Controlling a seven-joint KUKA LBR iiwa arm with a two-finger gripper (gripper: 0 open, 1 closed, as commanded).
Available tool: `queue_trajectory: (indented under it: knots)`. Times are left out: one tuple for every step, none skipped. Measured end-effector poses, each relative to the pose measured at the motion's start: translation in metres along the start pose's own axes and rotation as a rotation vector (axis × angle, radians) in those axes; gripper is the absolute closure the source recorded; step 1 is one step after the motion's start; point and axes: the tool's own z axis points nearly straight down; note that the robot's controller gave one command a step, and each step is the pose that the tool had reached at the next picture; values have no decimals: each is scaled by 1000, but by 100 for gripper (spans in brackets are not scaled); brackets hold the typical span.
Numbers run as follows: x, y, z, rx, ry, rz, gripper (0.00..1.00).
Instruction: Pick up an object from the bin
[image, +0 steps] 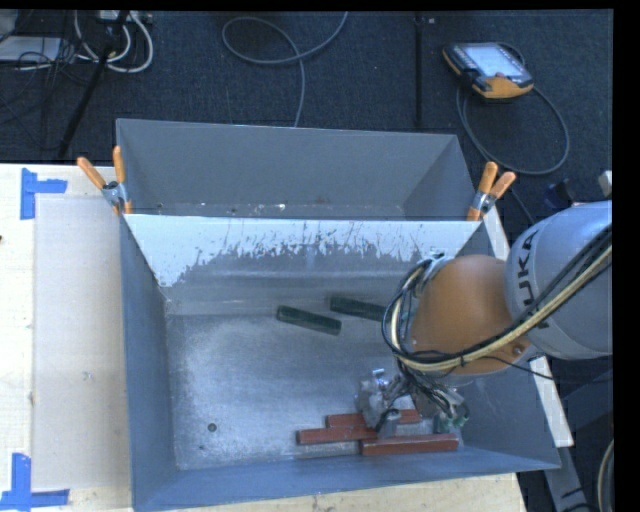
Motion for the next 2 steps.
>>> queue_trajectory:
  knots:
    - [0,0,0,0,0,0,100]
    - [-2,-6,-52,-2,12,-48,100]
